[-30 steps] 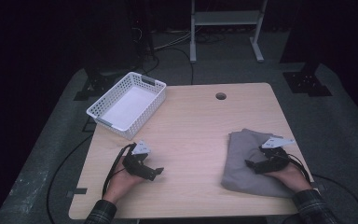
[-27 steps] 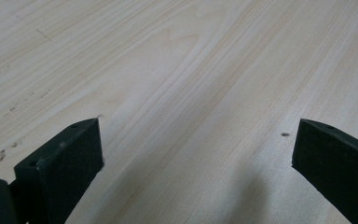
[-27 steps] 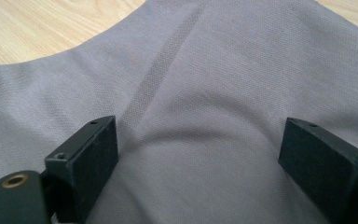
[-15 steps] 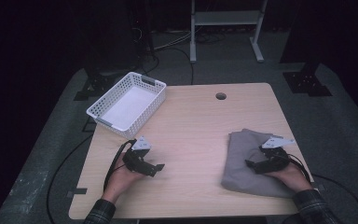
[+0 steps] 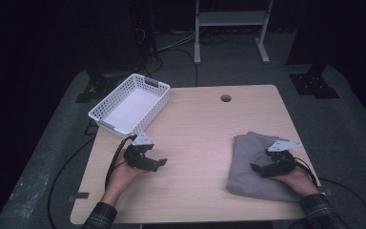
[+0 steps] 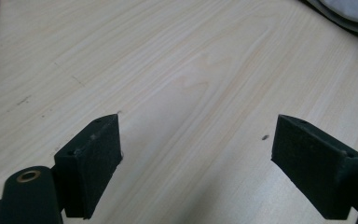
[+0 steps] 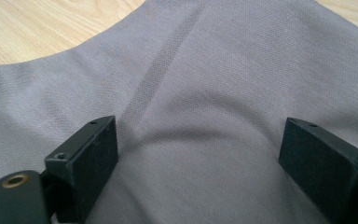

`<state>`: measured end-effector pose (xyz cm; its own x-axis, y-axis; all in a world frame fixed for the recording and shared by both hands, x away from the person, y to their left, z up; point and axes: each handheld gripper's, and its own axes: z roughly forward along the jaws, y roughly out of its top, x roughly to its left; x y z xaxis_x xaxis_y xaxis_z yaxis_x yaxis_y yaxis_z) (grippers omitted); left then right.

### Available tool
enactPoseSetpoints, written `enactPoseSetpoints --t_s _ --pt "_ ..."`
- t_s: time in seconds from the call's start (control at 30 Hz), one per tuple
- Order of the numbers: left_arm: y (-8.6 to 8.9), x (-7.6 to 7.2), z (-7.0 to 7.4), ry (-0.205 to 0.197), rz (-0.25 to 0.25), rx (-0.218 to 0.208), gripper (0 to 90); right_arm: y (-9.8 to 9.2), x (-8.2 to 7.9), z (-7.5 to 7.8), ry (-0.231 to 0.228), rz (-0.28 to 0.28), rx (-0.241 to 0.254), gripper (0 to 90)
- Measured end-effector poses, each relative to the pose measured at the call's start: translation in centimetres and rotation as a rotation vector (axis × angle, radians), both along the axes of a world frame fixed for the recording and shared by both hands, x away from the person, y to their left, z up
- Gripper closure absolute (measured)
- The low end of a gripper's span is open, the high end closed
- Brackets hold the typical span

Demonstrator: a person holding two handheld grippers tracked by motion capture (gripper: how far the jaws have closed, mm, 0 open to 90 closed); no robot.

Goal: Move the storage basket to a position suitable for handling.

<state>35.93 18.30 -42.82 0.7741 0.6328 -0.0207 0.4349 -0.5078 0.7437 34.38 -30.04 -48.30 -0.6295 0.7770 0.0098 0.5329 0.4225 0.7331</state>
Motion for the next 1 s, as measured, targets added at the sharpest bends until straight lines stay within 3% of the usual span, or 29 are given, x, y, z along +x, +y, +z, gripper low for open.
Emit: enactPoseSetpoints --t_s 0.27,0.83,1.0 --pt "0.3 0.7 1.1 -0.001 0.033 -0.005 26.2 0.0 0.0 0.0 0.000 0.000 -0.001 10.6" --pt "0.4 3.2 3.1 -0.037 0.077 0.012 61.0 0.0 0.0 0.0 0.000 0.000 -0.001 10.6" --pt "0.4 4.1 3.4 -0.045 0.094 0.013 66.5 0.0 0.0 0.0 0.000 0.001 -0.001 10.6"
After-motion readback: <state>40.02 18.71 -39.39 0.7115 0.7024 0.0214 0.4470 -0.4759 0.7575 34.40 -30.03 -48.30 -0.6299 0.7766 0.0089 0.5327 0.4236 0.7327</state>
